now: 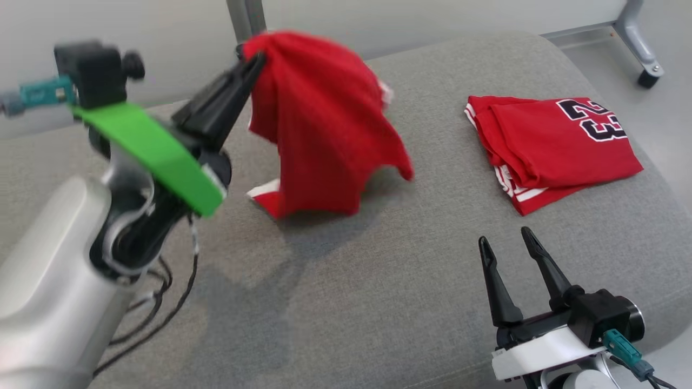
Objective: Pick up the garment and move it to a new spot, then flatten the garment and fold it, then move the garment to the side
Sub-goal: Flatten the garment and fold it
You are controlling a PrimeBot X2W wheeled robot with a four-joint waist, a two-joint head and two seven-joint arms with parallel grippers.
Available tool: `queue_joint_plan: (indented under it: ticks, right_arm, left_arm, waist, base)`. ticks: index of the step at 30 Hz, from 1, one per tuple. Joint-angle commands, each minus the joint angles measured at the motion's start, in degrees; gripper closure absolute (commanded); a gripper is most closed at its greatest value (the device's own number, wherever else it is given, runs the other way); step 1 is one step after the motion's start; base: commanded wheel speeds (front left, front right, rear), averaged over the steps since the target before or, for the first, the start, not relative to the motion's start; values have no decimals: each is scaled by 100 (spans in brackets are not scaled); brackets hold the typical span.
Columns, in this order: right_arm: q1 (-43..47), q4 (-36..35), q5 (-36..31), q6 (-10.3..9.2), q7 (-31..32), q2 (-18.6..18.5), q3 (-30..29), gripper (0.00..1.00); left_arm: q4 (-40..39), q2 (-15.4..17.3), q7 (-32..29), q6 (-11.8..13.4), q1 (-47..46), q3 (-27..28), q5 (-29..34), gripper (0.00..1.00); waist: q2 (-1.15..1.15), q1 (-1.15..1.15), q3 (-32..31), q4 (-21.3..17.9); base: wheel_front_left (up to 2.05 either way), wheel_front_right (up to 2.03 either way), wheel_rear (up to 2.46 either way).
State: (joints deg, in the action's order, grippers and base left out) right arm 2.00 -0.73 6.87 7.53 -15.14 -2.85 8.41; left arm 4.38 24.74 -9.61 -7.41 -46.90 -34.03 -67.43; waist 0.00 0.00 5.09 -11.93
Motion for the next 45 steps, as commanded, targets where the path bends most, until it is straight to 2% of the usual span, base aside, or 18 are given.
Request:
queue_joint_plan:
  ticks: [1, 4, 7, 12, 17, 18, 19, 21, 28, 32, 38, 45]
  right_arm:
    - [35, -37, -1, -9, -4, -9, -24, 0]
    - [3, -87, 28, -9, -4, -10, -58, 0]
    - [-45, -87, 35, -9, -4, -9, -52, 0]
    - [-52, -108, 33, -9, -4, -12, -155, 0]
    - [-65, -69, -24, -8, -4, -13, -193, 0]
    - [-60, -64, -30, -8, -4, -12, -193, 0]
    - [-52, -63, -42, -8, -4, -10, -185, 0]
    - [-40, -49, -51, -9, -4, -12, -181, 0]
    - [-21, -27, -67, -9, -4, -12, -160, 0]
    - [23, -51, -80, -9, -4, -12, -192, 0]
    - [26, -15, -67, -8, -4, -12, -131, 0]
    - [-70, -18, -87, -8, -4, -11, -49, 0]
  left_arm:
    - [-216, 323, 99, -18, 568, -94, 51, 100]
    - [-530, 800, 352, -18, 1551, -434, 191, 100]
    - [-512, 1247, 726, -18, 2373, -828, 447, 100]
    - [-196, 1550, 1419, -18, 3274, -1374, 750, 100]
    - [97, 1603, 1804, -18, 3626, -1643, 729, 99]
    - [150, 1597, 1806, -18, 3683, -1704, 695, 76]
    - [181, 1593, 1773, -18, 3719, -1769, 680, 60]
    - [286, 1557, 1599, -18, 3799, -1878, 503, 0]
    - [324, 1504, 1343, 46, 3882, -1841, 50, 0]
    - [13, 1507, 1695, 69, 3962, -1062, -996, 0]
    - [-60, 1579, 1467, 73, 3619, -495, -1928, 0]
    - [685, 1021, 668, 200, 3045, -626, -2533, 0]
  waist:
    - [0, 0, -53, 282]
    - [0, 0, 84, 474]
    - [0, 0, 228, 631]
    - [0, 0, 350, 840]
    - [0, 0, 318, 999]
    - [0, 0, 298, 1024]
    - [0, 0, 282, 1046]
    - [0, 0, 247, 1085]
    - [0, 0, 161, 1136]
    - [0, 0, 112, 1142]
    - [0, 0, 78, 1068]
    - [0, 0, 131, 917]
  base:
    - [0, 0, 0]
    - [0, 0, 0]
    - [0, 0, 0]
    - [0, 0, 0]
    - [0, 0, 0]
    - [0, 0, 0]
    - [0, 0, 0]
    - [0, 0, 0]
    - [0, 0, 0]
    - [0, 0, 0]
    - [0, 0, 0]
    - [0, 0, 0]
